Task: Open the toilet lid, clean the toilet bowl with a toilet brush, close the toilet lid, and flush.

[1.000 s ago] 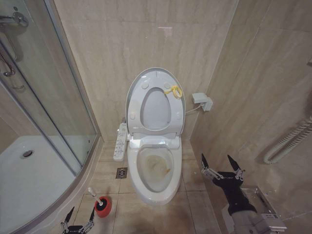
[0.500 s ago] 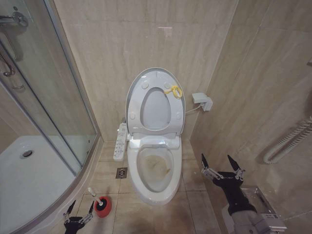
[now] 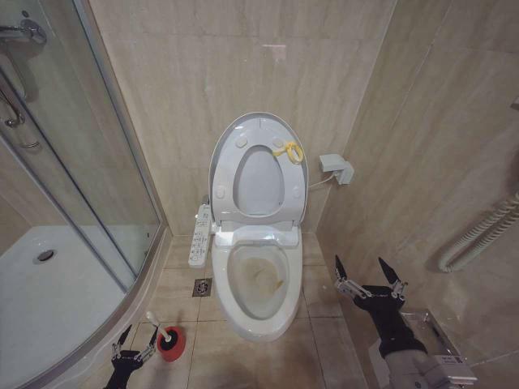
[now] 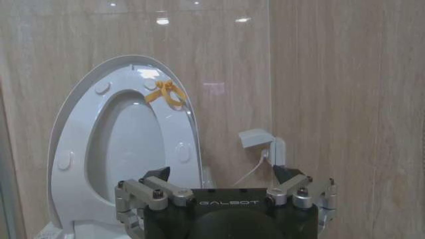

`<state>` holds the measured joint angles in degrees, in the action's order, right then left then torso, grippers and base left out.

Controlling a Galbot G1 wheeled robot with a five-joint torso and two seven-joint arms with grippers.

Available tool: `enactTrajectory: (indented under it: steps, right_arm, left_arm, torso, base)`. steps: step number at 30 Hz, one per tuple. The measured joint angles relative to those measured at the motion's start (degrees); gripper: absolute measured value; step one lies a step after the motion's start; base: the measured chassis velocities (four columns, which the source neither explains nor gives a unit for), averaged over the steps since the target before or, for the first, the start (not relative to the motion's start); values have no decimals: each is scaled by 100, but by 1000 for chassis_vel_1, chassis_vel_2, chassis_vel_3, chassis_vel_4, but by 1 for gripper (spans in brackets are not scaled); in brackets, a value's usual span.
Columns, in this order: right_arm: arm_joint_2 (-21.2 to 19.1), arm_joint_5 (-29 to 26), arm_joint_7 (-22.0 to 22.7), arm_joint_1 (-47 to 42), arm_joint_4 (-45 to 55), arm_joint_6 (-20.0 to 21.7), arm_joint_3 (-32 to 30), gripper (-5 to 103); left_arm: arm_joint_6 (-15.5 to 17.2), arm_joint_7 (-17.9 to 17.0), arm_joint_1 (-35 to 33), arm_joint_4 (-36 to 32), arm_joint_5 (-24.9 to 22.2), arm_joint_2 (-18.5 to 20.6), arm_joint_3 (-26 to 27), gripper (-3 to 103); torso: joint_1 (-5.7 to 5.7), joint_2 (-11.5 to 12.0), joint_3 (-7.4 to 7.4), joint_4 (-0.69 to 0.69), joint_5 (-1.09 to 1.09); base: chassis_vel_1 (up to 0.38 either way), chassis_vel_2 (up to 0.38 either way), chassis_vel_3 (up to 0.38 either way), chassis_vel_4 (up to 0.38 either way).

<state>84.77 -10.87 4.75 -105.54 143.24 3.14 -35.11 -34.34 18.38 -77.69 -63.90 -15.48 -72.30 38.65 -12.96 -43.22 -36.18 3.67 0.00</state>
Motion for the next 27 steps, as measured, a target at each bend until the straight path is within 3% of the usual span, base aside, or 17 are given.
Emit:
enactTrajectory:
  steps: [27]
  right_arm:
    - [0,0,0,0,0,0,0,100]
  left_arm:
    - [-225,332,885,905,42,62,-259,87]
  torso:
    - [0,0,0,0,0]
  base:
    - [0,0,0,0]
